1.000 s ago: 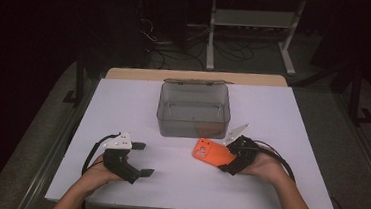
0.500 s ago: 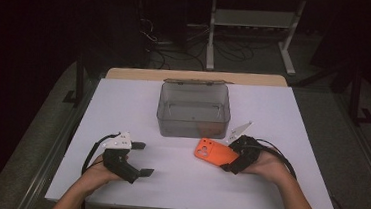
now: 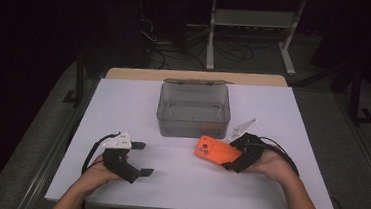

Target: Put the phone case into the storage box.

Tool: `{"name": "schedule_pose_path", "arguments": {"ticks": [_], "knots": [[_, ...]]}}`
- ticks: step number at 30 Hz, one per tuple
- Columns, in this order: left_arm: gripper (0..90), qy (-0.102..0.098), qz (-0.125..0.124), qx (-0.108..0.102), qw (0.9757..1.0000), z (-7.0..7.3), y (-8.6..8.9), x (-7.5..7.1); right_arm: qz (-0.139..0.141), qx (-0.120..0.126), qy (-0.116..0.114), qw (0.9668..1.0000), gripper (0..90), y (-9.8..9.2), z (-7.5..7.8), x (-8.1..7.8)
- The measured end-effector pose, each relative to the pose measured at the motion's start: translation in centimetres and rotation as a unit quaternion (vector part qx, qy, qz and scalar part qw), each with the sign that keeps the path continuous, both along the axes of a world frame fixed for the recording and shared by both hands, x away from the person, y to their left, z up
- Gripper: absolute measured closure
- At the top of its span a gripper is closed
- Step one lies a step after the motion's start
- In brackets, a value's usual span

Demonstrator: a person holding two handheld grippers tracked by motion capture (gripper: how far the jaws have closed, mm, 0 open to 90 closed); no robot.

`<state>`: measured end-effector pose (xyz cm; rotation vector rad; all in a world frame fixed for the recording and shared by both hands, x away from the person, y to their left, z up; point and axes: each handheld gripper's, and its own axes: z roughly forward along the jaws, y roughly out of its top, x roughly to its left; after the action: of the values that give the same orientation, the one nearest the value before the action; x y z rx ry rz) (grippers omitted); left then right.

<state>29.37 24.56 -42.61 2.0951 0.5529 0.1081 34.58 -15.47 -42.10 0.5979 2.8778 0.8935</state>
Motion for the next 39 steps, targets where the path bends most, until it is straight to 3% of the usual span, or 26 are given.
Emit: {"name": "schedule_pose_path", "arguments": {"ticks": [39], "knots": [[0.8, 0.000, -0.004, 0.001, 1.0000, 0.0, -0.3, -0.1, 0.053, -0.001, -0.010, 0.9986, 15.7, 2.5, 3.3, 0.4]]}}
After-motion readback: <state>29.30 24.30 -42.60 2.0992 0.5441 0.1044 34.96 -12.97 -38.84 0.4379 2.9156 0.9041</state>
